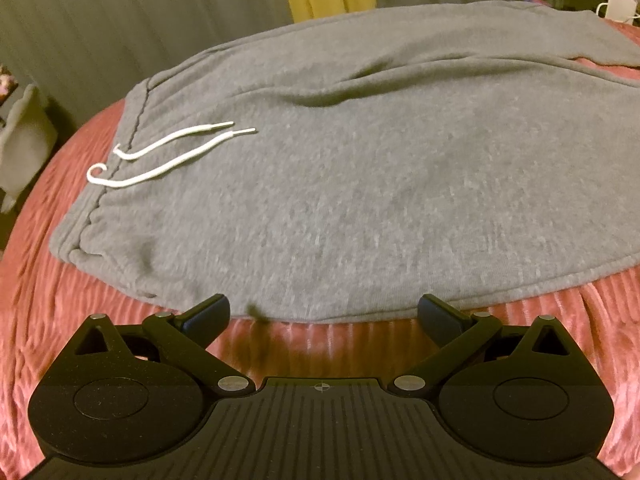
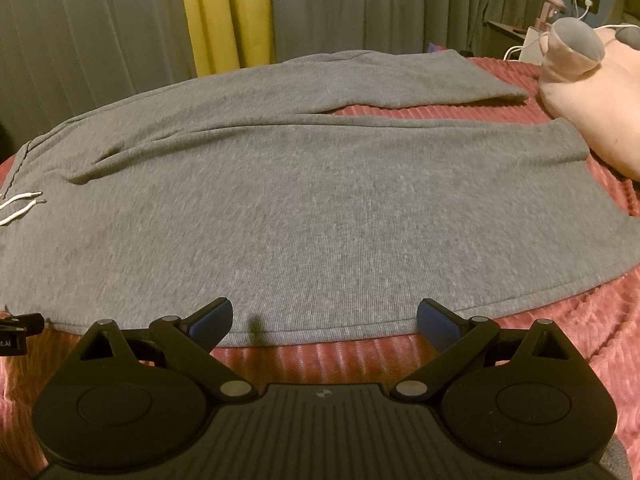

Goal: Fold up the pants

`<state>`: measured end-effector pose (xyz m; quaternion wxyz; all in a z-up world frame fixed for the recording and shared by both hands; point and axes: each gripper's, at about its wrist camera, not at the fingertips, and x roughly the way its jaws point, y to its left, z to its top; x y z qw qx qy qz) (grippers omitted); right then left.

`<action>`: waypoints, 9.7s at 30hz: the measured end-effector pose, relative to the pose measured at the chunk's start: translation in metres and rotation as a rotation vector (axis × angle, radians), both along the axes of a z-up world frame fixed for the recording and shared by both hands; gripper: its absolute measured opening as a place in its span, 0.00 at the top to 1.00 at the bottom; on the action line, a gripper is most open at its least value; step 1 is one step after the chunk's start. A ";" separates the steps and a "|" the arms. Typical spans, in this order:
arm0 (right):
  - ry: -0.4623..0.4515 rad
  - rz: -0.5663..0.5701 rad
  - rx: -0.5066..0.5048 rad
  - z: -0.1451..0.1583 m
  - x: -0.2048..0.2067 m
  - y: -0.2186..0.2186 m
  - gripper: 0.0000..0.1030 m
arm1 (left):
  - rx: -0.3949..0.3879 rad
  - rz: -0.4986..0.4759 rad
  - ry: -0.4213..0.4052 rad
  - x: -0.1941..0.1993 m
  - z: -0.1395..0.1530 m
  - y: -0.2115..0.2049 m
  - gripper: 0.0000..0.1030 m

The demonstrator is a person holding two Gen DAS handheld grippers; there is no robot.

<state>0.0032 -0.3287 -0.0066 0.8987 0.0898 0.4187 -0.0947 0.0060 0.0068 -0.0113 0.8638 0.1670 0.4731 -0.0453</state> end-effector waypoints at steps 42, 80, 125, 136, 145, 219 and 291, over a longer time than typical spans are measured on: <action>0.108 -0.028 0.113 -0.018 0.020 -0.014 0.04 | 0.035 -0.088 -0.047 -0.004 0.008 -0.017 0.00; 0.171 -0.157 0.280 -0.042 0.064 -0.080 0.04 | -0.232 0.023 -0.170 0.081 0.095 -0.065 0.00; -0.151 -0.660 0.244 -0.027 0.420 -0.175 0.94 | -0.094 0.361 -0.419 0.164 -0.043 0.000 0.00; -0.384 -0.601 0.445 0.003 0.106 -0.160 0.95 | -0.162 0.374 -0.400 0.163 -0.037 0.010 0.00; -0.299 -0.706 0.559 -0.060 0.045 -0.182 0.79 | -0.155 0.323 -0.394 0.154 -0.030 0.004 0.00; -0.387 -0.820 0.755 -0.082 -0.056 -0.232 0.86 | -0.651 0.706 -0.150 0.080 -0.004 0.201 0.35; -0.709 -0.626 0.661 0.016 -0.084 -0.270 0.96 | -0.095 0.698 -0.389 0.027 0.050 0.137 0.09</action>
